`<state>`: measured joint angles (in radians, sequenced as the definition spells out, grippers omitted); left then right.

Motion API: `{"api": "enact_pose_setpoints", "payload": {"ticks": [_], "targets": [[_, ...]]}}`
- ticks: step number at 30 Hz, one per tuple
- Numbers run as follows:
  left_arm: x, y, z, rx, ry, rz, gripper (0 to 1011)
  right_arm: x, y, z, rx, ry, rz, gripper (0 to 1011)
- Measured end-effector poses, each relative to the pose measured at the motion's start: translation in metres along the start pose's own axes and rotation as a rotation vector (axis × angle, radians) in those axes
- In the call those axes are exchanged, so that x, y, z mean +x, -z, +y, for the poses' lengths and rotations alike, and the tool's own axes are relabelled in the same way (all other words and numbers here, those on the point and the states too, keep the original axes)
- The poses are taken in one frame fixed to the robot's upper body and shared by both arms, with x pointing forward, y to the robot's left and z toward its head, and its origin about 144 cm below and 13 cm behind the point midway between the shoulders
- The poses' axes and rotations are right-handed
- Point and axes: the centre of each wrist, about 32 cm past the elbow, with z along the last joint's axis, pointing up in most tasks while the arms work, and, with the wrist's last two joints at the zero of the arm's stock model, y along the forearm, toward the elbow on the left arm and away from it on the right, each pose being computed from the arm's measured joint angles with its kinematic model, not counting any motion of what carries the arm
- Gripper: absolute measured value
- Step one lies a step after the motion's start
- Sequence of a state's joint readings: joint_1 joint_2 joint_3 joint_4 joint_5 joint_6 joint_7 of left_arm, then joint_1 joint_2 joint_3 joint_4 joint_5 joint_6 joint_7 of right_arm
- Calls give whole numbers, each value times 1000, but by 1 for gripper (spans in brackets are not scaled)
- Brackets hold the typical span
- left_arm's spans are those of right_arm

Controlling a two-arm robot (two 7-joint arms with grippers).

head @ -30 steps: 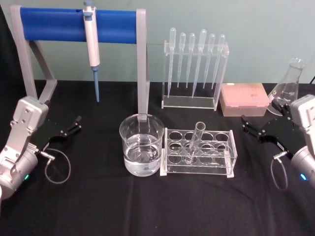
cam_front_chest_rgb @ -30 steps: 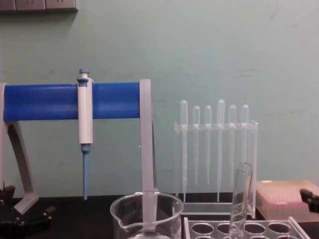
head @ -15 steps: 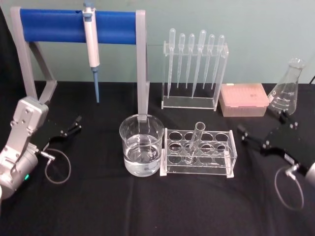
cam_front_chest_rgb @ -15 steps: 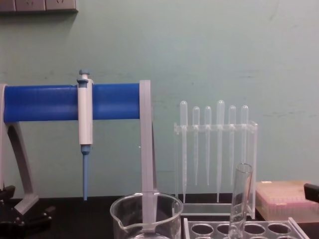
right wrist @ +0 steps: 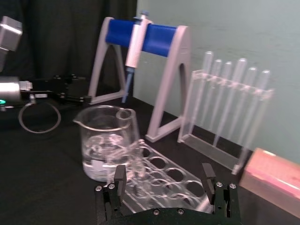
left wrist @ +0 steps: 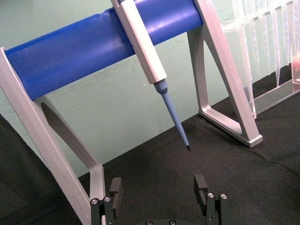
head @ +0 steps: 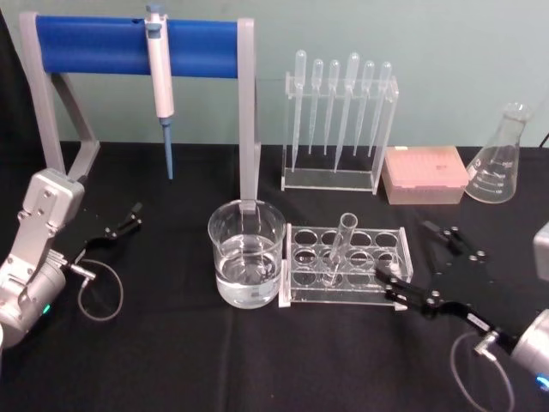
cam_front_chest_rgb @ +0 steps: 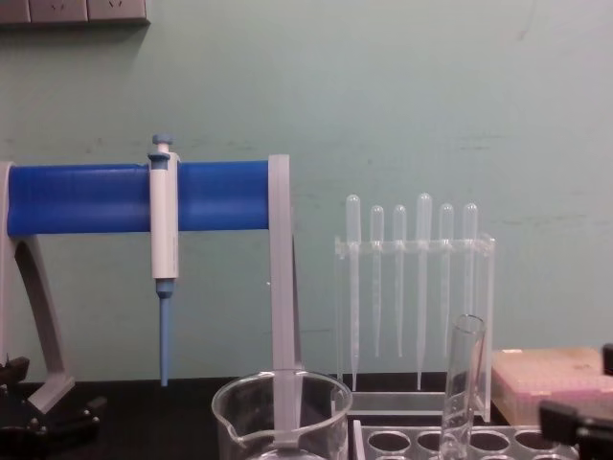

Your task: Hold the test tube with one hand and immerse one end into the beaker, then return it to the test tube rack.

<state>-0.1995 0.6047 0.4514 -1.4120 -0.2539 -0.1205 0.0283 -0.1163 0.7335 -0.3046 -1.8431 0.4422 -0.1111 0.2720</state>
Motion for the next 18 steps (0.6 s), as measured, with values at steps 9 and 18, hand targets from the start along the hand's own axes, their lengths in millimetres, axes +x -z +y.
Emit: {"api": "enact_pose_setpoints", "payload": {"ticks": [9, 18], "targets": [[0, 0, 0, 0, 0, 0, 1000, -17, -2, 24, 10, -18, 31, 1002], [0, 0, 0, 0, 0, 0, 1000, -27, -4, 50, 6, 3, 19, 1002]]}}
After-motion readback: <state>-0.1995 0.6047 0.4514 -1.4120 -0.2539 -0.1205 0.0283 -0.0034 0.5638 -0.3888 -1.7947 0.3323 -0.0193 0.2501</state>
